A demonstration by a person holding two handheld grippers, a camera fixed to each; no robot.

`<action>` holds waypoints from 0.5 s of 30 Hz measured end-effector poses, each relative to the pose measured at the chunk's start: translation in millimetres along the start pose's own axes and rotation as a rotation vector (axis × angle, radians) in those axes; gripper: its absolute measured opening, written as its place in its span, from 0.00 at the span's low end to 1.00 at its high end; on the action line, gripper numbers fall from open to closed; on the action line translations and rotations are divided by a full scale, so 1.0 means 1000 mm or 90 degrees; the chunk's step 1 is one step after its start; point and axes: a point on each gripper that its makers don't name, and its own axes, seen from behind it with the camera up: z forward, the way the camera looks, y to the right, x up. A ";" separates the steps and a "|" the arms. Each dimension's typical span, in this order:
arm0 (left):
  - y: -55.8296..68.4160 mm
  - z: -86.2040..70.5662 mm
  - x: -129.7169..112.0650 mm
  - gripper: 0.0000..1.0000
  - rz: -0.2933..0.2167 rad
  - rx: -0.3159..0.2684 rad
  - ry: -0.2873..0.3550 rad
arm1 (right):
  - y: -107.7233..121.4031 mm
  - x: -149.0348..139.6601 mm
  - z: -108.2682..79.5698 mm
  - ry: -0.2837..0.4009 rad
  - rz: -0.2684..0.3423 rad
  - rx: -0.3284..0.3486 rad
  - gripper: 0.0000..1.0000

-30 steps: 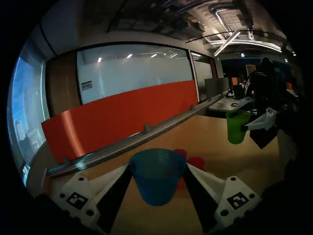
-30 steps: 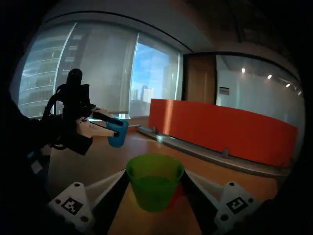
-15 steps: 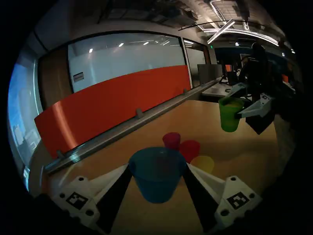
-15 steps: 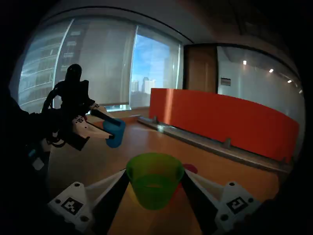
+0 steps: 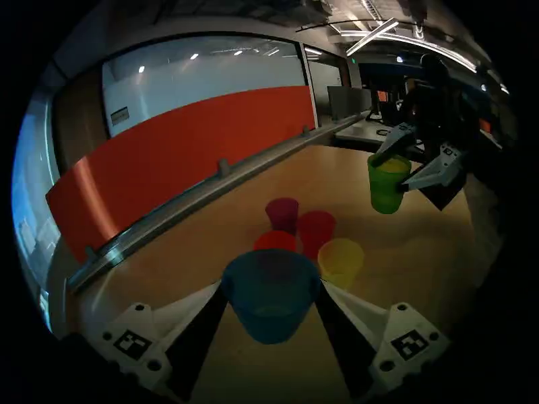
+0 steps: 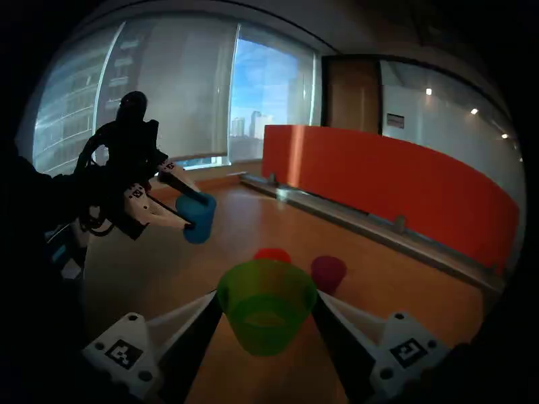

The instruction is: Pour water

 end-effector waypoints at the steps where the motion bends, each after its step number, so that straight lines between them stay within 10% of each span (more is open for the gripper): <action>1: 0.001 0.001 -0.003 0.88 0.002 -0.004 -0.007 | 0.000 -0.002 0.001 -0.005 -0.001 0.001 0.92; 15: 0.016 0.023 -0.040 0.88 0.017 -0.058 -0.092 | -0.005 -0.033 0.009 -0.066 -0.012 0.024 0.92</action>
